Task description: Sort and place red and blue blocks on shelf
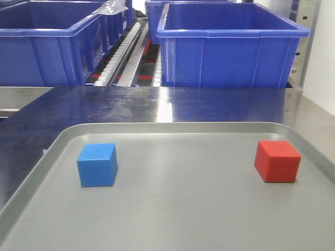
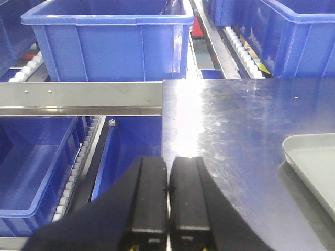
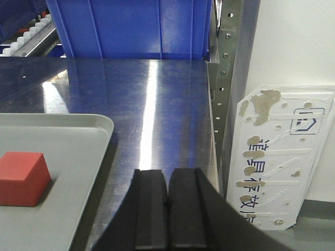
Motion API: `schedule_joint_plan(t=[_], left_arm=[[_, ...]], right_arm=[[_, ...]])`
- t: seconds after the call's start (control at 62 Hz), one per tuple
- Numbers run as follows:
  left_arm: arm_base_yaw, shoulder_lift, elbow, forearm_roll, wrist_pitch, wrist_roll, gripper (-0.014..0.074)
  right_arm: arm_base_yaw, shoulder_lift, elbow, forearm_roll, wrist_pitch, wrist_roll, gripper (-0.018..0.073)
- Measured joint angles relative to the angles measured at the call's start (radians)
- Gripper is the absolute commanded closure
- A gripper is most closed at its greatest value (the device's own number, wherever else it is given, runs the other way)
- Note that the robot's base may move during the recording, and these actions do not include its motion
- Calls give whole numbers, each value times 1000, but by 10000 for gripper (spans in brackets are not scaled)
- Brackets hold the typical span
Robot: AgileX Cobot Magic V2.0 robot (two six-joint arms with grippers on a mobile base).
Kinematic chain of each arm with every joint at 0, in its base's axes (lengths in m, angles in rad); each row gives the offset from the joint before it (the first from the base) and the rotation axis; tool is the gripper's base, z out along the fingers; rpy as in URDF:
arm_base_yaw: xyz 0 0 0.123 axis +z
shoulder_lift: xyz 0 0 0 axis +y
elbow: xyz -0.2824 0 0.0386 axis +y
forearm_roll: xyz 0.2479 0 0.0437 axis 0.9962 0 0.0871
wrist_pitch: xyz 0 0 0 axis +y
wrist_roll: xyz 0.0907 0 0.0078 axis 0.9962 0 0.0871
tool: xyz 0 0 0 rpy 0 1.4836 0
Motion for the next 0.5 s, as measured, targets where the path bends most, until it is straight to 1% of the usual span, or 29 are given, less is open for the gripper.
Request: schedule_joint_plan(t=[0.5], left_arm=[[0, 0, 0, 0, 0, 0, 463]], right_arm=[[0, 0, 0, 0, 0, 0, 506]])
